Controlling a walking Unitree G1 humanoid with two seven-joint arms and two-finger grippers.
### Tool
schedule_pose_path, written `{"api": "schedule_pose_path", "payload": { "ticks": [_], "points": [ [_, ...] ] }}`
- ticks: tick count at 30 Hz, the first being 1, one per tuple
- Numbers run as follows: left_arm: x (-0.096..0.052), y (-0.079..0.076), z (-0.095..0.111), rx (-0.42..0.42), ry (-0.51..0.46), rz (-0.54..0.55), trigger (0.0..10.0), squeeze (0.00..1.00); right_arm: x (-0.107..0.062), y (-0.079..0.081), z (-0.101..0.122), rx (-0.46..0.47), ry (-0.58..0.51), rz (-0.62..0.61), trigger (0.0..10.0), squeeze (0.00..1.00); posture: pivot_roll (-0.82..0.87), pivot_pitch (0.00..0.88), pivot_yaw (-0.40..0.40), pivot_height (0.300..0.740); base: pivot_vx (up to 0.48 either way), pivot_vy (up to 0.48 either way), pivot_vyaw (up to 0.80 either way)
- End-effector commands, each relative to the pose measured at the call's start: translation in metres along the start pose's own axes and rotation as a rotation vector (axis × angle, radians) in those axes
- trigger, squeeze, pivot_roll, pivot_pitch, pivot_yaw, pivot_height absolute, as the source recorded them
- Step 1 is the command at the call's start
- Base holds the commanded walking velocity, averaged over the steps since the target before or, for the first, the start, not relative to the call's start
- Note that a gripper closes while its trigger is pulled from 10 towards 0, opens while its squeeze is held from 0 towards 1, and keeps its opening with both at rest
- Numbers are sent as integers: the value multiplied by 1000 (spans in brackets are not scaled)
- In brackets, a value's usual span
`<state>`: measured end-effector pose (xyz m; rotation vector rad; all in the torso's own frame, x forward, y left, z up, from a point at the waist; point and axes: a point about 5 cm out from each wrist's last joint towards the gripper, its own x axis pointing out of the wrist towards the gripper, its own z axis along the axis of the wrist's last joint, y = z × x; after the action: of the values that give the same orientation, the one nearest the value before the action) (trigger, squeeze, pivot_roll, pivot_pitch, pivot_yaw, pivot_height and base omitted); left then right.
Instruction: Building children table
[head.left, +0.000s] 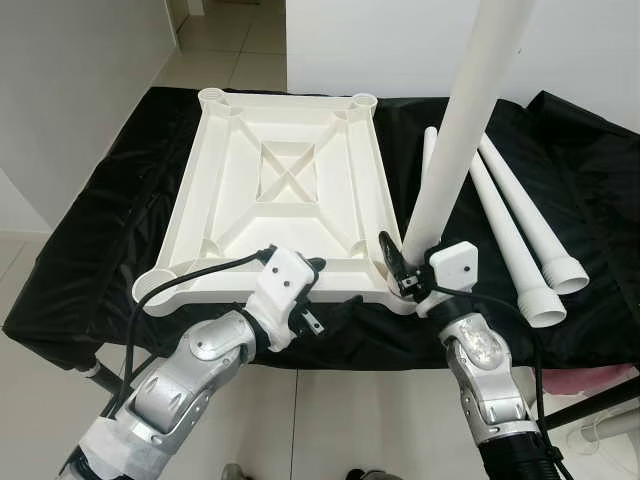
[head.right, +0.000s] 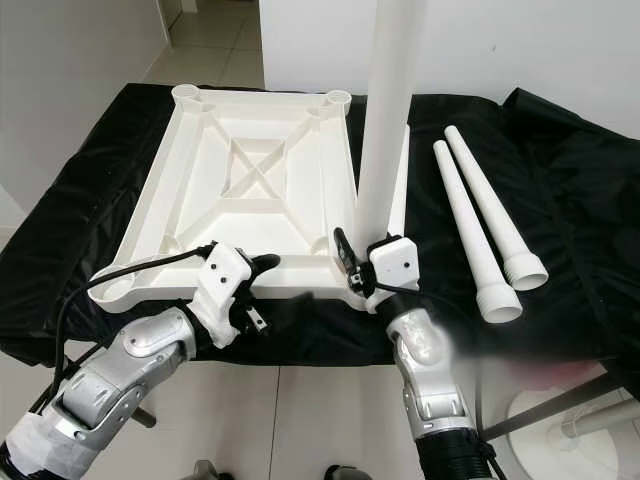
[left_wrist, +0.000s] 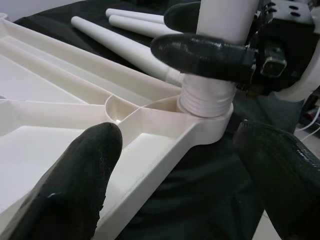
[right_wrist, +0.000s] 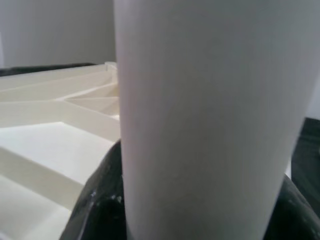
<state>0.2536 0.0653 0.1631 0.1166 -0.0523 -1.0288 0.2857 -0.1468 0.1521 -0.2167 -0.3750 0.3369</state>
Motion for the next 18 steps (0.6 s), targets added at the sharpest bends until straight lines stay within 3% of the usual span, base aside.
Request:
{"api": "schedule_pose_path", "payload": {
  "ticks": [1,9,18],
  "points": [
    [0,-13,4,13,-4,-209,10000,0,-12,1,-19,23,92,-10,10000,0,6,112,-6,740,0,0,0],
    [-1,-12,4,5,0,-209,10000,0,-19,3,-27,26,104,-25,10000,0,8,113,3,740,0,0,0],
    [-1,-11,5,13,7,-212,10000,0,-8,9,-33,90,140,2,10000,0,14,118,11,740,0,0,0]
  ]
}}
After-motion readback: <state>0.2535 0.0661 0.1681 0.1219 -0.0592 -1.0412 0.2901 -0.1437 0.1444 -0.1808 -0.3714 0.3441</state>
